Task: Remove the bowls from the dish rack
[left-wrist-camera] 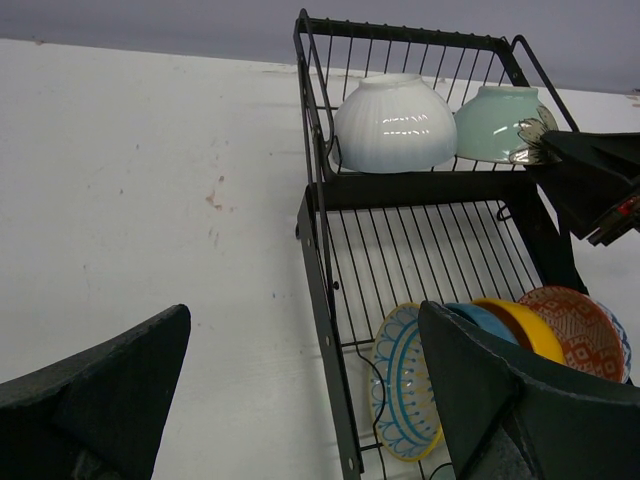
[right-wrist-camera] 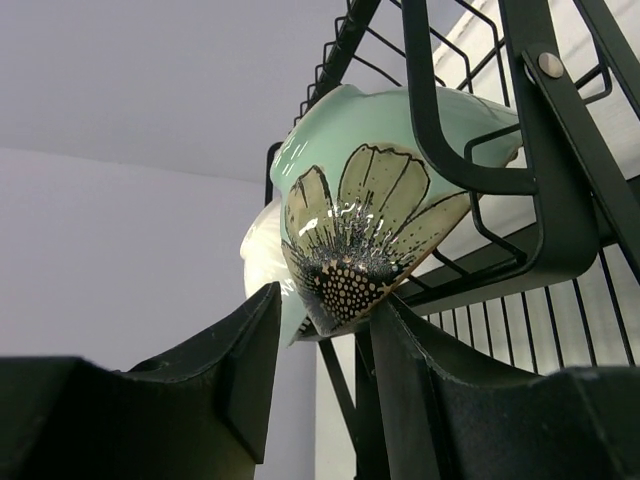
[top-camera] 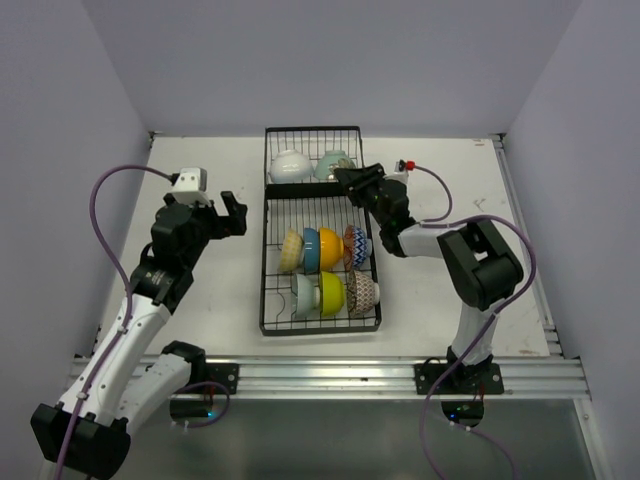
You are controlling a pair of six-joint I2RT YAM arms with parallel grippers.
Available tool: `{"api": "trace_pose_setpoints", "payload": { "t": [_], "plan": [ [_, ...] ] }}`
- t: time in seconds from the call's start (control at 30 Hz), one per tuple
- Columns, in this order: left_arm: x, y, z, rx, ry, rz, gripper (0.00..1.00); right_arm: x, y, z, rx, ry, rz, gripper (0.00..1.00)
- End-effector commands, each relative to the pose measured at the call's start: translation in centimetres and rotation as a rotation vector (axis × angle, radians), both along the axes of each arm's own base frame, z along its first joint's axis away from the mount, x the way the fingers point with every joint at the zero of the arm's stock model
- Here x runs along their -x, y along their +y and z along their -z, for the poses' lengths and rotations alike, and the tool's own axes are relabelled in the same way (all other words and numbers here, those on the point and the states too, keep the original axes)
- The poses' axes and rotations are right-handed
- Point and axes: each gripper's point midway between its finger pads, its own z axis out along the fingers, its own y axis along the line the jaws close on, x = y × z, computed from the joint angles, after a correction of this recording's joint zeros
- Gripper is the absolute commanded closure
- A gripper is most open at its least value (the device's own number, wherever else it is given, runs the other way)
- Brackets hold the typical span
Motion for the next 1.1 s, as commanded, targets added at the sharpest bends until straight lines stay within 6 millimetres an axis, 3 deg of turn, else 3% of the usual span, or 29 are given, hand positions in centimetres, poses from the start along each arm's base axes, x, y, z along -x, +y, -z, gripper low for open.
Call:
{"api": "trace_pose_setpoints", "payload": {
  "t": [0.0, 0.2, 0.53, 0.73, 1.07],
  "plan": [
    [-0.3, -0.4, -0.9, 0.006, -0.035, 0.013, 0.0, -1.5, -0.3, -2.8, -0.08, -0.087, 0.057, 0.56],
    [-0.4, -0.5, -0.7, 0.004, -0.028, 0.016, 0.0, -2.0, -0.1, -2.6, -0.105, -0.084, 0.061, 0.57],
    [-0.4, -0.6, -0.4, 0.001, -0.021, 0.02, 0.0, -2.3, -0.5, -3.3, -0.122, -0.103, 0.086, 0.66],
    [-0.4, -0.6, -0.4, 0.0, -0.019, 0.02, 0.0, -2.7, -0.1, -3.5, -0.137, -0.106, 0.078, 0.79],
    [-0.4, -0.7, -0.3, -0.007, -0.017, 0.026, 0.0, -3.5, 0.2, -3.7, -0.133, -0.121, 0.069, 0.92]
  ]
}}
